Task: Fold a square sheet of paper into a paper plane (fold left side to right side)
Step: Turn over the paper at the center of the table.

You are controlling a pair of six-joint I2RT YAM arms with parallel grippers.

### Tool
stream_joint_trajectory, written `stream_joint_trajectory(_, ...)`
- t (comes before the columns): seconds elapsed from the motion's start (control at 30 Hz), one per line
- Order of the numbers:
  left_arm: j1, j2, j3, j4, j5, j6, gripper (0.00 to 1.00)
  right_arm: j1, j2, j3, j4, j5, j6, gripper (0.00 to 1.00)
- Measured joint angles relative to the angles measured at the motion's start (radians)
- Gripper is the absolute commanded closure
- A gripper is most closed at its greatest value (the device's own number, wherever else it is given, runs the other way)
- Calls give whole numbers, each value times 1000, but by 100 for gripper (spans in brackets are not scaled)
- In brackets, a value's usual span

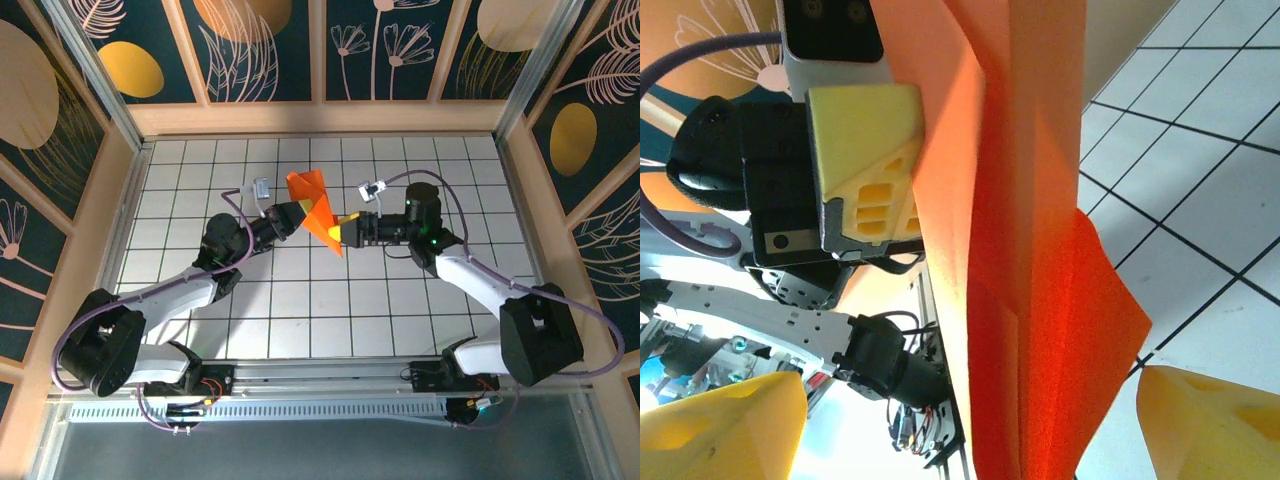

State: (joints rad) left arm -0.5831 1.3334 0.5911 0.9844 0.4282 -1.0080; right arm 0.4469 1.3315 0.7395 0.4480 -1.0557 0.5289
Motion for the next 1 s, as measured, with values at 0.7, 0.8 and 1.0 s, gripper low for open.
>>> stream_joint_trajectory(0.7,-5,18,6,-1,8,-12,81,10,31,71,-50,53,-50,92)
stream_joint_trajectory(0.8,-6,15,6,-34,-16,8,65,11,31,79,-73,72,-66,99)
stream_joint_trajectory(1.0,-7,-68,-5,-206,-154,76,56,14,12,111,-186,166,-132,100)
